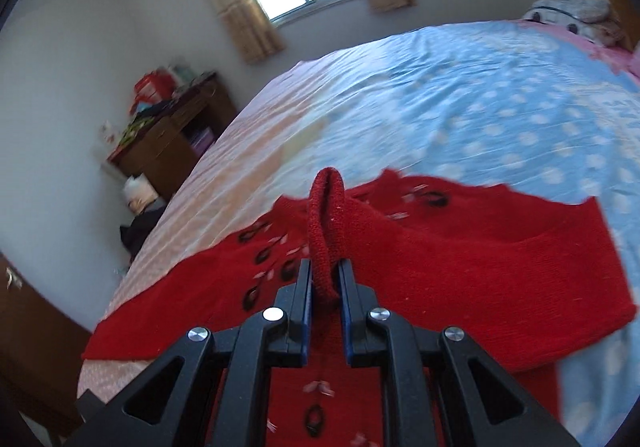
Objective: Fold small clothes
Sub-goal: 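Fold the held sleeve across the sweater body and release with the right gripper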
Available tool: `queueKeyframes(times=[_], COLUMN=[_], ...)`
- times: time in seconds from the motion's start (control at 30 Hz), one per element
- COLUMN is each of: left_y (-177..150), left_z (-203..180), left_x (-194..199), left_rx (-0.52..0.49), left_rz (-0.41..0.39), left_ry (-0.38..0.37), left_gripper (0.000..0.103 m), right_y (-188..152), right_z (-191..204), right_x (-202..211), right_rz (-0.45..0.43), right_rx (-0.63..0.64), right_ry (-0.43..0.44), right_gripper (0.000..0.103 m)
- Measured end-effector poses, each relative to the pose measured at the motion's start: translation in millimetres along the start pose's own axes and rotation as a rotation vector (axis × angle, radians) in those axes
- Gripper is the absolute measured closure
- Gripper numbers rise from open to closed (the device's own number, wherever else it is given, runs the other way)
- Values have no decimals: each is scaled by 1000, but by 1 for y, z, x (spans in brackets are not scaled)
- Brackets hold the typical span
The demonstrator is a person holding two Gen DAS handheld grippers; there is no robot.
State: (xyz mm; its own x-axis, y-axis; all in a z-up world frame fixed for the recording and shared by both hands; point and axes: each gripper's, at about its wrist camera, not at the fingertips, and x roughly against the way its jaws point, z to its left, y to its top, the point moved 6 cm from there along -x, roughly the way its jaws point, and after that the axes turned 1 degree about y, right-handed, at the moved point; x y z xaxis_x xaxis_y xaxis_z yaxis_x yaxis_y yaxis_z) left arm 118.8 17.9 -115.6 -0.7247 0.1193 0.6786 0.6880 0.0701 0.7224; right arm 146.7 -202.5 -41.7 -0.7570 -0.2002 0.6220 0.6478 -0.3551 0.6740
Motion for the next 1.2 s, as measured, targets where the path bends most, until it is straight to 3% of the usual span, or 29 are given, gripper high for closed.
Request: queueKeyframes(times=[0.17,0.43,0.67,0.77,0.93,1.0,1.2], left_y=[1,-1,-1,-1,-2,-3,-3], left_z=[5,8,9,8,7,7,9], left_x=[2,-1,0,0,0,0,2], left_rx=[43,56,57,53,44,42,54], left_rz=[-22,-17,-29,-28,-28,-27,-31], left_ry=[-52,-29,-39,-33,-20,-17,-32], left_gripper=[0,0,0,0,0,0,0], right_y=[-19,-31,-42,-41,-37,-42,-56], right_z=[35,62,73,73,50,42,52], right_x=[-50,-91,-99,-83,-65,-72,-97], right_rz=[90,170,315,288,185,206,291], right_rx=[48,119,51,24,91,94,165], right_ry=[99,184,461,527,386,338,341], right_gripper=[92,91,75,76,76,76,76])
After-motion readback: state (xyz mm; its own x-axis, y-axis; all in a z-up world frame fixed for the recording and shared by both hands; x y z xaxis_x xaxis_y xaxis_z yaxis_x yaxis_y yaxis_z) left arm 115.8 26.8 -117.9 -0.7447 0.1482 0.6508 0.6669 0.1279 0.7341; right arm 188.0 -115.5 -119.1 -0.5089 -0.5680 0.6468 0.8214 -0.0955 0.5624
